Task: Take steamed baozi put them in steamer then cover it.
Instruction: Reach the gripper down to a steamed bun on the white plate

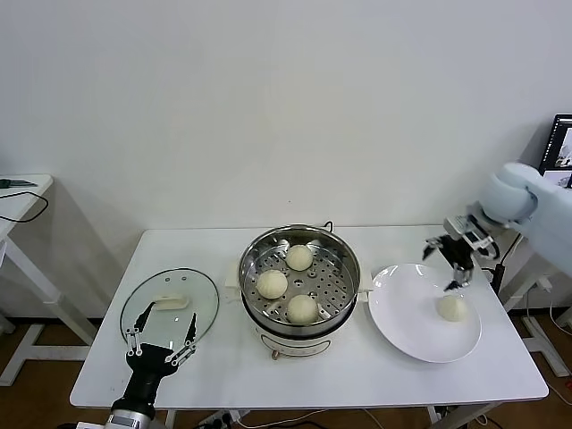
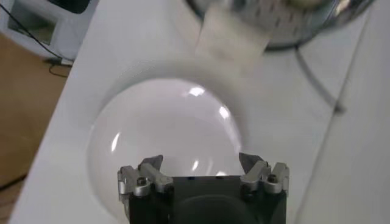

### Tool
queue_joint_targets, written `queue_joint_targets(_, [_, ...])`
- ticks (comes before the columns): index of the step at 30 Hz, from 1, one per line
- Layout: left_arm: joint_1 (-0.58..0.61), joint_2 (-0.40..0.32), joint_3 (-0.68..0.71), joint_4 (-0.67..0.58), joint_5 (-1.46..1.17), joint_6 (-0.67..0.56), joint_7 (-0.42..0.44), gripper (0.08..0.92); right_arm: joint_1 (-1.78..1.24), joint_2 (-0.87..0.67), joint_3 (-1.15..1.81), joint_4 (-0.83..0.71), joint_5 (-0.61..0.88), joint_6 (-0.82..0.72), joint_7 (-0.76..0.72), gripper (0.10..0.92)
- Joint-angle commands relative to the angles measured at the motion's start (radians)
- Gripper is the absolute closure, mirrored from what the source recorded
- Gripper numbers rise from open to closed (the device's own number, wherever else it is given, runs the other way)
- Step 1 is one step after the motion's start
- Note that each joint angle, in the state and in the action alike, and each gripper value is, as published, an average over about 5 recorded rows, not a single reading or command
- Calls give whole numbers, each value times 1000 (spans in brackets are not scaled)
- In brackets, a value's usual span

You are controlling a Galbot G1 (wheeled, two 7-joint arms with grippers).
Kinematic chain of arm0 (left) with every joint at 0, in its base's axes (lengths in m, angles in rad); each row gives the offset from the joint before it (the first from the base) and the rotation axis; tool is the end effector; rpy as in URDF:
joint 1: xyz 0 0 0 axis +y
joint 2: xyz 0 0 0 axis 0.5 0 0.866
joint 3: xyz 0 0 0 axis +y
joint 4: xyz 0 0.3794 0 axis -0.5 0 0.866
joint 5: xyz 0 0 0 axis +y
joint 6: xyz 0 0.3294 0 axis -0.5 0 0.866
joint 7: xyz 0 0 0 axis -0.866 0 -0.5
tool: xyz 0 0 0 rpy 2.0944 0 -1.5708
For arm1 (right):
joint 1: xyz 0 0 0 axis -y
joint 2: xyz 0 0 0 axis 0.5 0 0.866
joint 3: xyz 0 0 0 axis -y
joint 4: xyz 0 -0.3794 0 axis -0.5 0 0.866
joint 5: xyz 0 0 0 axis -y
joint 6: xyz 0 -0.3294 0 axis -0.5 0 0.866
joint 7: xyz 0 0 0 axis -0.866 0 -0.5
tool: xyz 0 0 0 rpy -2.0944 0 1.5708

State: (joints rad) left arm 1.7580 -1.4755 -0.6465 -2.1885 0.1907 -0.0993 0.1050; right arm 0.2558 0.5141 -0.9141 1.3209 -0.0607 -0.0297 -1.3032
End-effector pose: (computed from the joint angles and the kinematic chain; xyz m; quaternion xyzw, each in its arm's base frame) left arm 0.0815 0.0507 -0.3138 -0.0454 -0.9843 -0.1702 0.0051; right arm 0.4954 -0.2457 -0.0920 0.5318 -0.4856 0.5712 0.3937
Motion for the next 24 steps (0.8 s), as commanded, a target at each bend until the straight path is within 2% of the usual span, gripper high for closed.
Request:
queue_joint_targets(1, [4,0,2,-2,2,0,-1,177,-295,-52,251,-90,-143,-76,-12,203])
queue_joint_targets(9, [2,-1,5,4,5,-1,-1,177,-382,29,373,-182,-241,-45,22,203])
queue_joint_targets(24, [-4,-6,1,16,8,-3,-2,177,-412,146,411,-284,-303,-19,65,203])
